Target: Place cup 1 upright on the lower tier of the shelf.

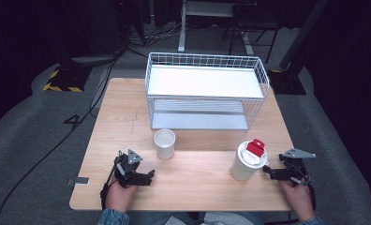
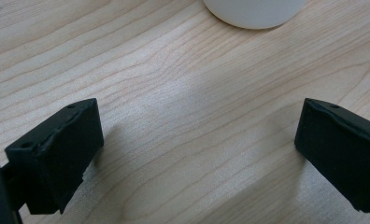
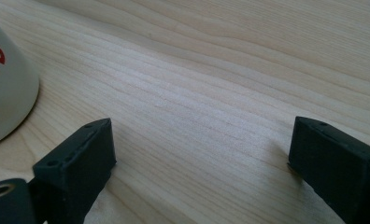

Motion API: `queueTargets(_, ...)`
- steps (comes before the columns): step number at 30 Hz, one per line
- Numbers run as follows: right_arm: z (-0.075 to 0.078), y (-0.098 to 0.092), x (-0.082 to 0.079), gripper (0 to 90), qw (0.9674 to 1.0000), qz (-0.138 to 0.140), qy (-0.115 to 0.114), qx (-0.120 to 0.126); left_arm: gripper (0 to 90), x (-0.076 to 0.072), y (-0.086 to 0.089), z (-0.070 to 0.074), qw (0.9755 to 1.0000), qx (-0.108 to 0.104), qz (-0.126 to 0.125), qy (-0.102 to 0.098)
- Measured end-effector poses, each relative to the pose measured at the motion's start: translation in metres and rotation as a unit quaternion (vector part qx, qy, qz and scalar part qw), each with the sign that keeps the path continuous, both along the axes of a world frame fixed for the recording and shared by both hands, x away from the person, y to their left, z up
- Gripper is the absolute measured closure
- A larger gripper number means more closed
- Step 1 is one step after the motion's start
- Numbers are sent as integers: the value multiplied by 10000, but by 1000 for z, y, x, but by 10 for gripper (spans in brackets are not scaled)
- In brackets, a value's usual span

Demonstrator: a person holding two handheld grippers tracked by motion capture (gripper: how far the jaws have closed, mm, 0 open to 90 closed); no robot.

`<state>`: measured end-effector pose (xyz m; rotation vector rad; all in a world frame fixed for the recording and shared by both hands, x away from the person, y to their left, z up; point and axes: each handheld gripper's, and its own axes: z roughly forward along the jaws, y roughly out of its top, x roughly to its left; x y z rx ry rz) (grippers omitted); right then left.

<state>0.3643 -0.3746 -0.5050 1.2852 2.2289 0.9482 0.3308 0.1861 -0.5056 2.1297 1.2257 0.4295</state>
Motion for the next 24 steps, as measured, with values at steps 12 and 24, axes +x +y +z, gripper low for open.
queueTargets(12,0,0,0,76,10000,-2,-1,1,68,-3,2,6,9998,-177,-57,-32)
queueTargets(24,0,0,0,76,10000,-5,-4,1,93,-10,3,27,9967,-602,-220,-506)
